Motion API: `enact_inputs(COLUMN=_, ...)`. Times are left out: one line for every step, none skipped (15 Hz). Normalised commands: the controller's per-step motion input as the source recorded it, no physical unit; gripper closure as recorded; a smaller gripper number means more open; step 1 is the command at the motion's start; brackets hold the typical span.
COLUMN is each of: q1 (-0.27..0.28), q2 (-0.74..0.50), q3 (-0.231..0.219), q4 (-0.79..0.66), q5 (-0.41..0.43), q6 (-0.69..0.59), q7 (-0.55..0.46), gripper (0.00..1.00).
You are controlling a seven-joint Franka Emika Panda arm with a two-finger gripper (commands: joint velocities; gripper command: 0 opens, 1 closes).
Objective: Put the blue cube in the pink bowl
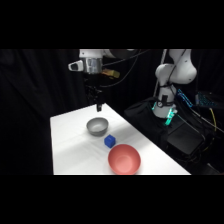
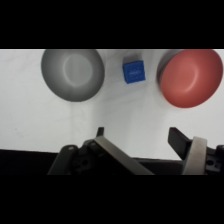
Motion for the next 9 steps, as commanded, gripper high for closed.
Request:
enact_inputs(q1=-0.004, q2=-0.01, q3=0.013, q4=-0.02, q5=-0.041, q6=0.05, q7=0.05, gripper=0.0)
enact_inputs(q1=0.004, q2=-0.01, q3=0.018, q4=-0.03, q5=-0.069, q6=0.07, q7=0.06, gripper=0.0)
enact_inputs(q1=0.013, q2=-0.01, q3=0.027, q4=-0.04, q5=-0.065, q6=0.07, q7=0.05, gripper=0.0)
enact_inputs(q1=0.025, q2=-0.01, q3=0.032, q4=-0.07, q5=-0.102, q6=0.09, q7=0.08, gripper=0.0)
enact_inputs(q1=0.032, q2=-0.01, q3=0.037, q4=-0.09, q5=-0.087, q6=0.11, q7=0.07, gripper=0.0)
enact_inputs(q1=0.043, q2=-0.02, q3=0.041, q4=-0.11, q5=-0.095, q6=0.14, q7=0.08, gripper=0.0)
enact_inputs(q1=0.055, q2=-0.02, q3=0.047, q4=-0.14, q5=-0.096, q6=0.21, q7=0.1, gripper=0.0)
enact_inputs(q1=0.056, q2=-0.02, q3=0.045, q4=-0.14, q5=-0.077, q6=0.22, q7=0.08, gripper=0.0)
enact_inputs(q1=0.058, q2=-0.01, q3=0.046, q4=-0.16, q5=-0.081, q6=0.26, q7=0.06, gripper=0.0)
